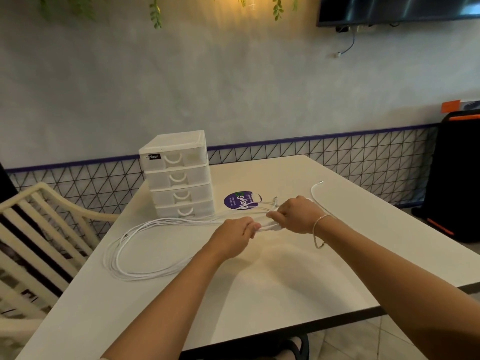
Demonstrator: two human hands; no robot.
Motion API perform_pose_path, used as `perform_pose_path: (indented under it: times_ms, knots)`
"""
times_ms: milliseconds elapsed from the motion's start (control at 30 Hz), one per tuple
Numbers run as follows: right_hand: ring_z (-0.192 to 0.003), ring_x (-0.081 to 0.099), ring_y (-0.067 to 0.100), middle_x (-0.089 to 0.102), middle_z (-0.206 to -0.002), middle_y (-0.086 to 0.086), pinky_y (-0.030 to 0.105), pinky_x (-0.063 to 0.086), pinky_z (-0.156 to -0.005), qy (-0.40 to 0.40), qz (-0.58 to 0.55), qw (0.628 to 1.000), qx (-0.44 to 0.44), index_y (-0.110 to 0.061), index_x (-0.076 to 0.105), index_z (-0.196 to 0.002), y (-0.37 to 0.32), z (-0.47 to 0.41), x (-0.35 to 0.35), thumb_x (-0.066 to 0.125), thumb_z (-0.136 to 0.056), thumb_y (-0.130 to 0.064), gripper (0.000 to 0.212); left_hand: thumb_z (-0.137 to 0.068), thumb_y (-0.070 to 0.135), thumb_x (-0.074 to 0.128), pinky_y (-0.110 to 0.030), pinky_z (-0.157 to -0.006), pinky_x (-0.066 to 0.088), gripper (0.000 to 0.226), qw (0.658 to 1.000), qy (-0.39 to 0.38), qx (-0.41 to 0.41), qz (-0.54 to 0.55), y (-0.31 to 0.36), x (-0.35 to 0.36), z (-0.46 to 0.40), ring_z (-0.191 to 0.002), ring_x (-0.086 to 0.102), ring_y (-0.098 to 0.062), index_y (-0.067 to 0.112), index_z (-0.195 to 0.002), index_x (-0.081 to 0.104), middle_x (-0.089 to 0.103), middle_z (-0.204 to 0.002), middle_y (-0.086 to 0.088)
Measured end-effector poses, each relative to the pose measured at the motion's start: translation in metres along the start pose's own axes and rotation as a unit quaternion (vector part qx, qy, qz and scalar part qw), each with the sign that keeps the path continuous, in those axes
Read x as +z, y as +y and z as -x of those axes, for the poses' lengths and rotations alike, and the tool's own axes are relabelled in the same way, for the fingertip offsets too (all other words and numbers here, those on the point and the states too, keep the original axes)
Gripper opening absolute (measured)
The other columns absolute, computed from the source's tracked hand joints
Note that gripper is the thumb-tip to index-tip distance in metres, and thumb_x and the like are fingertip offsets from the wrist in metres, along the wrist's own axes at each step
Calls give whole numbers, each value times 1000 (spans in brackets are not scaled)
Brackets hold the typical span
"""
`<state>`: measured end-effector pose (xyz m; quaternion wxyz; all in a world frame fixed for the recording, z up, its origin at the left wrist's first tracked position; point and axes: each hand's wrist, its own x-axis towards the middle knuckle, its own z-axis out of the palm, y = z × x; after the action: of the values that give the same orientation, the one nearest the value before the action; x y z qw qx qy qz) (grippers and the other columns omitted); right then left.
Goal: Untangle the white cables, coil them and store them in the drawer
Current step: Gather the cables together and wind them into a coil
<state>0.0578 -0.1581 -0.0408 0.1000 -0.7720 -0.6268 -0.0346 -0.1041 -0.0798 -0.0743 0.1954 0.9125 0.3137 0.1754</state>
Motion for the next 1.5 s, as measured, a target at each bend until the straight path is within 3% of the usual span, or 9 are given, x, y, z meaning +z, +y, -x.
perform_pose_path:
  times_ms: [167, 333, 400, 567, 933, 1067, 1233, 1433, 1500]
  knots:
    - [-94, 58, 29, 63, -104, 11, 33, 43, -76, -23, 61, 997, -27, -17, 58, -116, -8, 1, -1, 24, -101, -38, 43, -101, 37, 29, -30, -66, 36, 32, 999, 8, -5, -50, 6, 4, -1, -79, 51, -21, 19, -84, 50, 62, -88, -4]
    - [-103, 57, 30, 62, -113, 17, 33, 42, -82, 2, 14, 999, -35, -13, 33, -140, -32, -2, 12, 26, -102, -19, 39, -102, 32, 25, -38, -87, 47, 38, 1000, 18, -5, -9, 15, 8, -3, -101, 58, -25, 14, -110, 57, 65, -111, -4]
    - [-102, 57, 32, 62, -111, 19, 34, 38, -74, 6, 56, 998, -38, -17, 45, -133, -28, -4, 12, 21, -103, -25, 39, -103, 32, 24, -37, -89, 46, 37, 1000, 5, 1, 12, 14, 7, -1, -103, 57, -23, 15, -114, 55, 64, -114, -1]
    - [-101, 54, 36, 60, -111, 20, 36, 42, -79, 2, 93, 996, 5, -12, 55, -89, -12, -5, 0, 24, -100, -28, 36, -102, 32, 24, -35, -80, 41, 33, 997, -26, -73, -25, -36, -4, 16, -93, 56, -29, 21, -85, 50, 63, -101, -11]
    - [-86, 57, 31, 65, -103, 13, 29, 40, -71, 57, 26, 991, 120, -12, 66, -97, -3, -10, 11, 32, -94, -36, 42, -88, 61, 43, -29, -54, 25, 60, 999, 23, 6, -33, -33, -25, 34, -48, 31, -10, 18, -50, 28, 33, -48, 3]
    - [-80, 48, 26, 63, -103, 13, 27, 38, -71, 32, 7, 993, 113, -9, 65, -96, -10, -13, 12, 34, -93, -35, 40, -97, 47, 39, -28, -61, 33, 46, 997, 8, -69, -24, -56, -31, 37, -62, 46, -11, 22, -60, 47, 51, -64, 8]
    - [-80, 52, 26, 64, -103, 13, 28, 39, -68, 23, -5, 991, 130, -11, 63, -93, -2, -11, 12, 35, -93, -33, 36, -103, 26, 31, -18, -69, 36, 25, 998, -54, -25, 2, -62, -25, 41, -83, 52, -17, 22, -104, 56, 54, -84, 5]
    - [-88, 51, 25, 62, -109, 13, 29, 39, -72, 5, 21, 995, 95, -8, 64, -101, -17, -10, 12, 31, -96, -32, 41, -94, 7, 38, -24, -83, 35, 41, 991, -121, -26, -40, -79, -27, 39, -105, 51, -20, 44, -99, 54, 51, -94, 10]
    - [-89, 54, 27, 62, -109, 13, 29, 39, -72, 9, 21, 994, 104, -8, 64, -102, -14, -11, 11, 31, -96, -34, 42, -92, 4, 37, -29, -100, 33, 47, 993, -102, -36, -42, -68, -28, 30, -126, 43, -24, 40, -117, 55, 54, -120, 4]
